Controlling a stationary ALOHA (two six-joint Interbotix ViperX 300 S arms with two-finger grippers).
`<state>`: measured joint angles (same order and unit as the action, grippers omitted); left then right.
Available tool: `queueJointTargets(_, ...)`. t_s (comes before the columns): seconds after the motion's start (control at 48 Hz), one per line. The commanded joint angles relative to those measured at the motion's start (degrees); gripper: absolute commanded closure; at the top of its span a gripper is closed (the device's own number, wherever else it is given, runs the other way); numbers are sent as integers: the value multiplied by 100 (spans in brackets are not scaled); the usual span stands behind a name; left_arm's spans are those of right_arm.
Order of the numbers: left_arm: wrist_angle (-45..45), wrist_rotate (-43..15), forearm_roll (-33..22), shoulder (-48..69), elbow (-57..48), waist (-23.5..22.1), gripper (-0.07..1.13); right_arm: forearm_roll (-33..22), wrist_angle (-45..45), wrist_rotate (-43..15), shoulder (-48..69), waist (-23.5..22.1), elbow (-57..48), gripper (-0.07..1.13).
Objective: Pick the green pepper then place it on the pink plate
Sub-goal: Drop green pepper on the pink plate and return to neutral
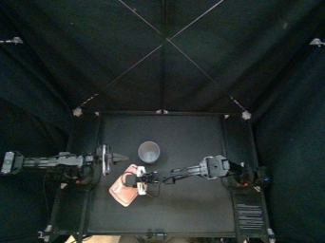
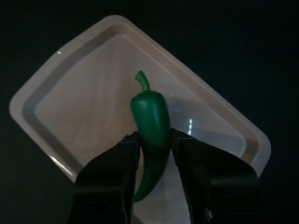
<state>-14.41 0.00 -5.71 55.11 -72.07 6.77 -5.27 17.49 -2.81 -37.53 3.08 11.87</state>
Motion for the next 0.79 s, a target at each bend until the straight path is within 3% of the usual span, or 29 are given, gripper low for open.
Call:
queueJointTargets(0.021,-18,-9,0,-9,70,9,102,141,62,-9,114,-70,237,36)
queueJointTargets(0.354,-18,-18,9,-9,70,97,102,369,141,9,141,-35,316,15)
queueJointTargets(0.792,9,-18,9,-9,53,167,102,185,-26,18,1187,237,-299,15)
